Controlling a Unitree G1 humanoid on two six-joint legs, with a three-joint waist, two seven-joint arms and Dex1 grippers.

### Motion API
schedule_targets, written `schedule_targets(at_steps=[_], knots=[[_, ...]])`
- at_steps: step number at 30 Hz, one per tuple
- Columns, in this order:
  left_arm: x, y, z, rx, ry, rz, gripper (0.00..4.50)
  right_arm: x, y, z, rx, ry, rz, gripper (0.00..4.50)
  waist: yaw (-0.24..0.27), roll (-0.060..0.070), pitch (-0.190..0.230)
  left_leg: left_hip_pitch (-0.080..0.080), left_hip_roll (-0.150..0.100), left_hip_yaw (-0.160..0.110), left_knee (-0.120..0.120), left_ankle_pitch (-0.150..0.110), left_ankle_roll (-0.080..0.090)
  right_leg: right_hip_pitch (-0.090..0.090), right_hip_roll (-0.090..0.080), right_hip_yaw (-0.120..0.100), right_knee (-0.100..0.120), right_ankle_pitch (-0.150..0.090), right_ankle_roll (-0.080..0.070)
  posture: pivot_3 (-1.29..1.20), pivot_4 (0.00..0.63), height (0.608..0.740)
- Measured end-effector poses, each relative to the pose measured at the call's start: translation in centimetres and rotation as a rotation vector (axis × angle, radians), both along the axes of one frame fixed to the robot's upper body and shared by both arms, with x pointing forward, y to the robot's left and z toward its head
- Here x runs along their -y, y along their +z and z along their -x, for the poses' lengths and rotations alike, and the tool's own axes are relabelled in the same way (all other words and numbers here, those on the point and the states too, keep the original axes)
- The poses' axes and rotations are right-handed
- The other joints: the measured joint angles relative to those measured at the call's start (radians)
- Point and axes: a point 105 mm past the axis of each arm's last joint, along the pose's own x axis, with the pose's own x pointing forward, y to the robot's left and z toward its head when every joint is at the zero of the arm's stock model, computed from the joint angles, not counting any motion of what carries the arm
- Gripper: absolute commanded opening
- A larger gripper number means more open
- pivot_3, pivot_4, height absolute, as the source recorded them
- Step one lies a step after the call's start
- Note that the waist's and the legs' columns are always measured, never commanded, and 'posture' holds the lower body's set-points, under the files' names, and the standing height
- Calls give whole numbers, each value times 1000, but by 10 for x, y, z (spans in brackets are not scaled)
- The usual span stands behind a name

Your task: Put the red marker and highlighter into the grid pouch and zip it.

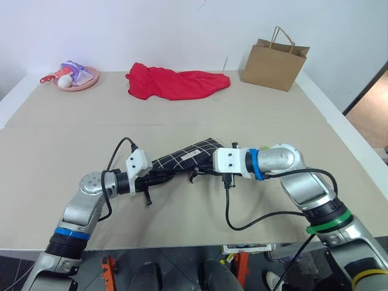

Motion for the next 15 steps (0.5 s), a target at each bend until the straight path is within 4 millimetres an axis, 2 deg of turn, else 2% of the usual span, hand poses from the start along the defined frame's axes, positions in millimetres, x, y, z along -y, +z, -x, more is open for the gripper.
schedule_targets(at_steps=[2,3,7,10,13,15], knots=[[1,2,-1,6,-3,4,0,-2,0,1,-6,13,-6,3082,4,0,0,0,0,0,0,0,0,0,0,0,0,0,0,0,150,740],[2,2,-1,8,-3,4,0,-2,1,1,-1,14,-7,3304,5,0,0,0,0,0,0,0,0,0,0,0,0,0,0,0,150,740],[2,3,-1,8,-4,7,0,8,4,-2,11,-10,-2,3304,7,0,0,0,0,0,0,0,0,0,0,0,0,0,0,0,150,740],[2,3,-1,10,-4,9,0,24,18,-8,19,-65,-41,3304,9,0,0,0,0,0,0,0,0,0,0,0,0,0,0,0,150,740],[3,4,0,10,-5,16,0,48,42,-10,17,-139,-134,3304,11,0,0,0,0,0,0,0,0,0,0,0,0,0,0,0,150,740],[4,3,1,3,-5,30,0,87,62,-1,-10,-233,-234,3304,13,0,0,0,0,-1,0,0,0,0,0,-1,0,0,-1,0,150,740]])
